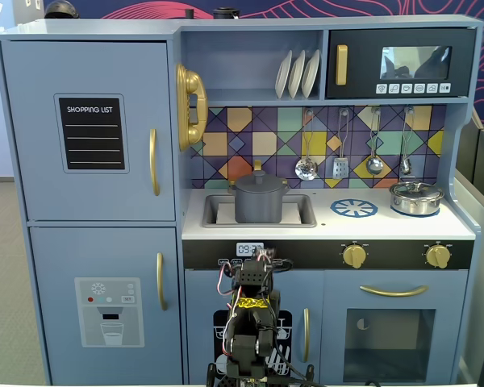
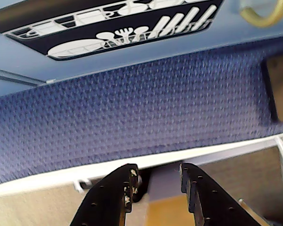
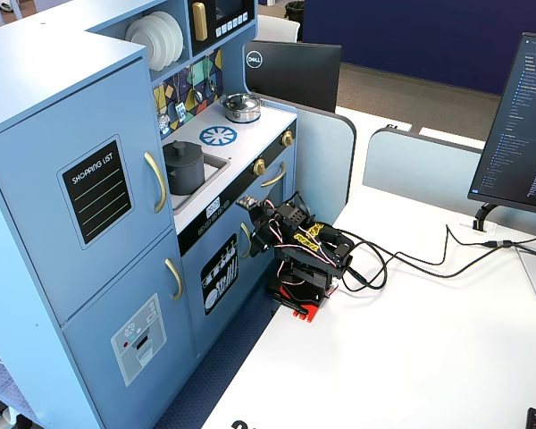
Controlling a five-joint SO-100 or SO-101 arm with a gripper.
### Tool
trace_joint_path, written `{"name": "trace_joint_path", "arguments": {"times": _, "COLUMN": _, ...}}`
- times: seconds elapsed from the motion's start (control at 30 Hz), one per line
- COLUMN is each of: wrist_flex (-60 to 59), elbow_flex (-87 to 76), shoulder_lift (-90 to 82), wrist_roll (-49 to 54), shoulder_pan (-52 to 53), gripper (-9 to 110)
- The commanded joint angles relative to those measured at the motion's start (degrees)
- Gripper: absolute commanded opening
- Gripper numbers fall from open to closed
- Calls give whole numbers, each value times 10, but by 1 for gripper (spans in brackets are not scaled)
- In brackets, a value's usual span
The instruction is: Take off the lid from the gray recipient and place it on the counter
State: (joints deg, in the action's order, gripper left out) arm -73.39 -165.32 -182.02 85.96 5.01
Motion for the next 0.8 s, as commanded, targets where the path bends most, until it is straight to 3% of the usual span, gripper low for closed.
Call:
{"name": "trace_joint_path", "arguments": {"times": 0.0, "wrist_flex": 109, "elbow_flex": 128, "shoulder_lift": 27, "wrist_roll": 10, "shoulder_pan": 21, "gripper": 0}}
{"name": "trace_joint_path", "arguments": {"times": 0.2, "wrist_flex": 294, "elbow_flex": 319, "shoulder_lift": 98, "wrist_roll": 40, "shoulder_pan": 25, "gripper": 0}}
{"name": "trace_joint_path", "arguments": {"times": 0.37, "wrist_flex": 355, "elbow_flex": 432, "shoulder_lift": 191, "wrist_roll": 25, "shoulder_pan": 28, "gripper": 15}}
{"name": "trace_joint_path", "arguments": {"times": 0.57, "wrist_flex": 461, "elbow_flex": 450, "shoulder_lift": 261, "wrist_roll": 39, "shoulder_pan": 29, "gripper": 22}}
{"name": "trace_joint_path", "arguments": {"times": 0.77, "wrist_flex": 558, "elbow_flex": 460, "shoulder_lift": 334, "wrist_roll": 51, "shoulder_pan": 10, "gripper": 21}}
